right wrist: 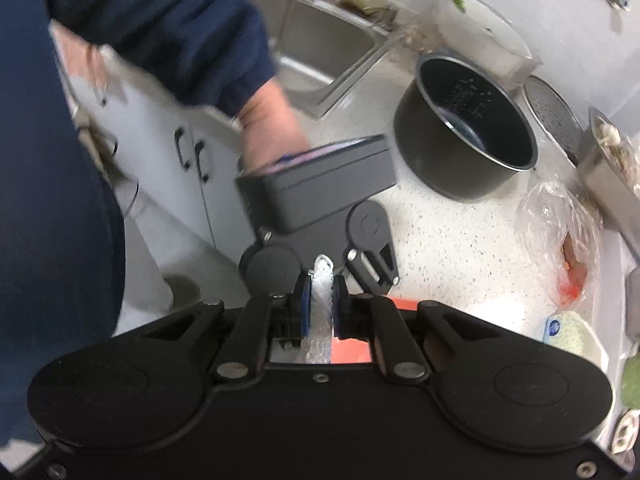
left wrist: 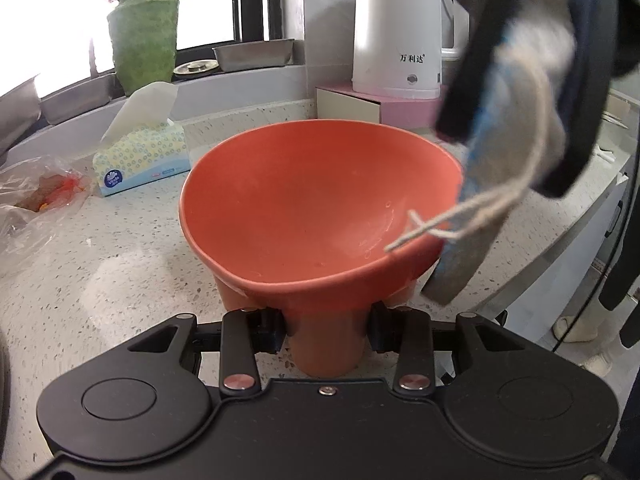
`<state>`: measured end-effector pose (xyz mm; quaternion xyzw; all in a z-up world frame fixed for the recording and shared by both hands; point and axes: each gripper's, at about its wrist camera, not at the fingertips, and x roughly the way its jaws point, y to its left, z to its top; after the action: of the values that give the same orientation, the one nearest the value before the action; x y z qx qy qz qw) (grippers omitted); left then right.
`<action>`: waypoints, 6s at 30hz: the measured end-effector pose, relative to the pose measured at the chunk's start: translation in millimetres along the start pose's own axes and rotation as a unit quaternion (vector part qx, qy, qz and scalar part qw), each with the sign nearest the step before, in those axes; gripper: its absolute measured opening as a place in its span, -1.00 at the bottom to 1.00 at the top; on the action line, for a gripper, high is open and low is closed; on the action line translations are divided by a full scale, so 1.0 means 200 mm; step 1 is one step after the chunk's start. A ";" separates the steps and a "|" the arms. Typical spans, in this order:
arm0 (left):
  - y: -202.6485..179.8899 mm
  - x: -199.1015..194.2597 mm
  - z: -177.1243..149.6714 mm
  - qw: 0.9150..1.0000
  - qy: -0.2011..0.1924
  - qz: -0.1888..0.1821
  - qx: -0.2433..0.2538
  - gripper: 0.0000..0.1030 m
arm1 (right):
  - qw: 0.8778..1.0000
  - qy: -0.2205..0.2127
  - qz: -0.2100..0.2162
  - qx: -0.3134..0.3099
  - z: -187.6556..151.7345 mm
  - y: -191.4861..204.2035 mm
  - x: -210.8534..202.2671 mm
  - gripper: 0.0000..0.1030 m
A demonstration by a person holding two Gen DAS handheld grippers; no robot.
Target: Clean bowl
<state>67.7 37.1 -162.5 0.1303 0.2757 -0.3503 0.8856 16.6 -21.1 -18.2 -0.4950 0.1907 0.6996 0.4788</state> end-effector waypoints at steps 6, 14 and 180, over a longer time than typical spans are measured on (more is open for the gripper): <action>0.00 0.00 0.00 1.000 -0.003 0.000 0.000 -0.26 | 1.000 -0.002 -0.005 0.010 0.05 -0.05 0.04 -0.74; 0.00 -0.01 -0.01 1.000 -0.009 0.003 -0.001 -0.26 | 0.999 -0.020 0.002 0.047 0.09 -0.14 0.05 -0.72; 0.13 -0.29 0.24 0.949 -0.041 0.155 -0.270 -0.73 | 0.939 0.048 -0.233 0.249 -0.73 -0.37 0.21 0.77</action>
<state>69.4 67.0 -88.6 -0.0874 0.3001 -0.1261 0.9415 153.3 -73.9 -103.8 -0.4237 0.2607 0.4739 0.7266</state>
